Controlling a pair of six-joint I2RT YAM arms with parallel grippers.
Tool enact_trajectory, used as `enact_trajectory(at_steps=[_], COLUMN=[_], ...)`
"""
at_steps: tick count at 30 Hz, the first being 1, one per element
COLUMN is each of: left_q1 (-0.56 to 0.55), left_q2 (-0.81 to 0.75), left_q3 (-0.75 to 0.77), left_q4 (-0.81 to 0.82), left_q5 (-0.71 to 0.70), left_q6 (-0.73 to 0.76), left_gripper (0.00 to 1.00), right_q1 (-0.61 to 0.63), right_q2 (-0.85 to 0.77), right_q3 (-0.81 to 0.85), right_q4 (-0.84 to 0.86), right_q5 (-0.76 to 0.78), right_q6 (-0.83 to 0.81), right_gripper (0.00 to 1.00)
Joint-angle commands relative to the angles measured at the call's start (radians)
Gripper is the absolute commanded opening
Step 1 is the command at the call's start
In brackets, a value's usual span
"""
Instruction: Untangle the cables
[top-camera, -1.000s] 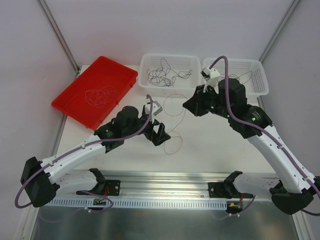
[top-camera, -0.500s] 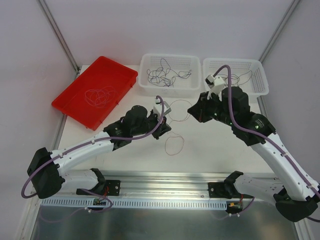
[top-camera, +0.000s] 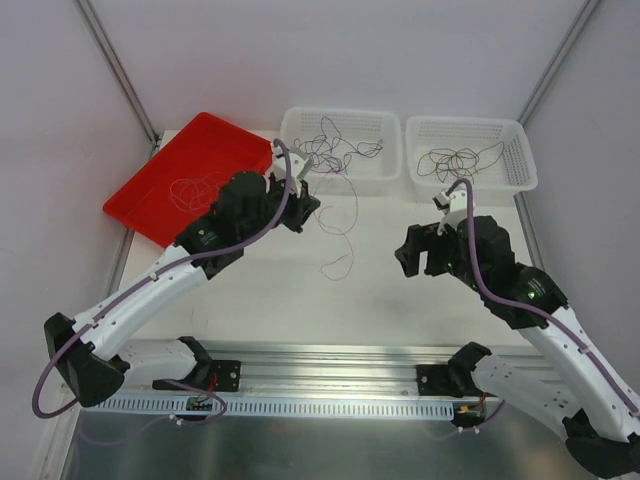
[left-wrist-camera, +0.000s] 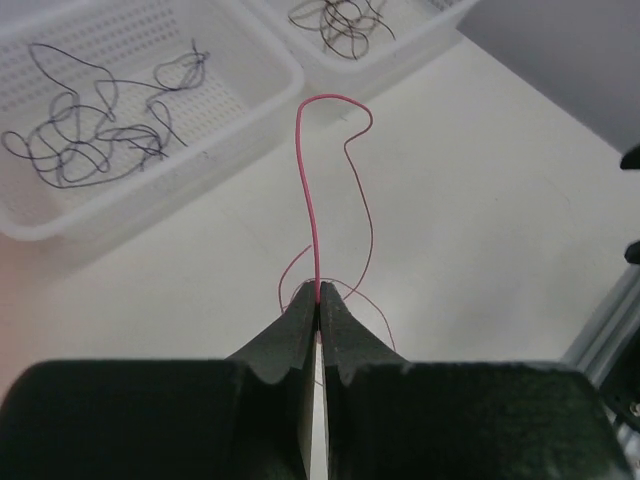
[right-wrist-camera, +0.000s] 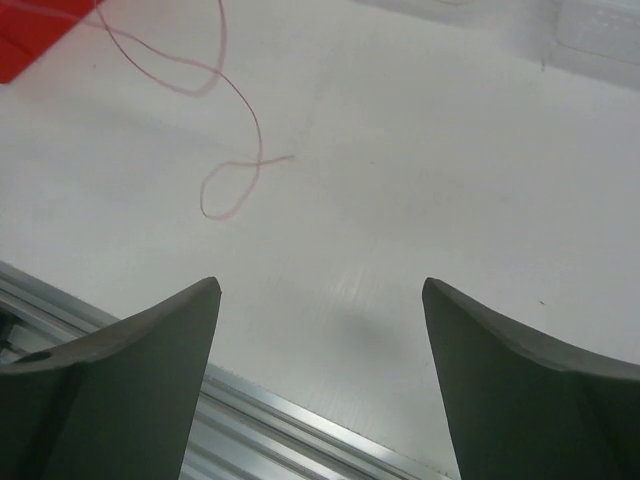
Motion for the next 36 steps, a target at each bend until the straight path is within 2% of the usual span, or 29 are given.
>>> enact_trajectory(at_steps=[1, 6, 9, 15, 18, 26, 29, 36], left_q1=[0.071, 0.19, 0.28, 0.398, 0.475, 0.668, 0.717, 0.786], left_q2=[0.007, 0.082, 0.129, 0.229, 0.284, 0.43, 0.476, 0.6], left_q3=[0.155, 0.395, 0.516, 0.765, 0.838, 0.885, 0.851, 0.656], left_q4=[-0.066, -0.153, -0.172, -0.181, -0.181, -0.181, -0.181, -0.175], left_q5=[-0.035, -0.145, -0.155, -0.15, -0.187, -0.222, -0.222, -0.279], left_q6=[0.024, 0.047, 0.037, 0.038, 0.06, 0.06, 0.06, 0.06], left_gripper=[0.0, 0.0, 0.0, 0.0, 0.0, 0.0, 0.0, 0.02], right_q1=[-0.002, -0.002, -0.002, -0.002, -0.001, -0.002, -0.002, -0.004], right_q2=[-0.094, -0.187, -0.224, -0.233, -0.238, -0.232, -0.223, -0.183], right_q3=[-0.049, -0.103, -0.132, -0.161, -0.172, -0.193, -0.201, -0.215], right_q4=[-0.041, -0.084, -0.09, -0.106, -0.109, -0.107, -0.1, -0.081], right_q5=[0.116, 0.153, 0.144, 0.126, 0.119, 0.086, 0.077, 0.046], right_q6=[-0.024, -0.002, 0.032, 0.056, 0.056, 0.055, 0.058, 0.047], right_gripper=[0.87, 0.94, 1.0, 0.97, 0.97, 0.97, 0.97, 0.97])
